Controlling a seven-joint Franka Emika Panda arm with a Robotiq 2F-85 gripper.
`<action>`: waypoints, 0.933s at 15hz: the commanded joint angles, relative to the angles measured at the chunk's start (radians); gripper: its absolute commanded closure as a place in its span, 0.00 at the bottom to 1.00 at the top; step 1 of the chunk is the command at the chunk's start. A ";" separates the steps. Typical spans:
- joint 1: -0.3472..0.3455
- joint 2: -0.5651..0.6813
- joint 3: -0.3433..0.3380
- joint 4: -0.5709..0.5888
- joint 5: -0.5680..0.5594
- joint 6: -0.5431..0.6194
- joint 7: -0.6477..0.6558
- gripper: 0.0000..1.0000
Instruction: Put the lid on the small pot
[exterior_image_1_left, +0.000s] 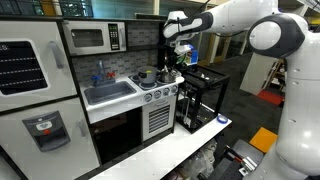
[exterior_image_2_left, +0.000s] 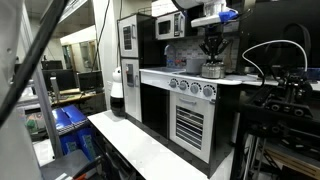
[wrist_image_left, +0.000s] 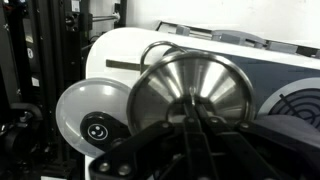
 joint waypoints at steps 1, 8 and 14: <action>-0.013 0.024 0.011 0.022 0.016 0.016 -0.025 0.99; -0.013 0.029 0.014 0.024 0.025 0.019 -0.028 0.65; -0.013 0.010 0.013 0.021 0.032 0.003 -0.024 0.23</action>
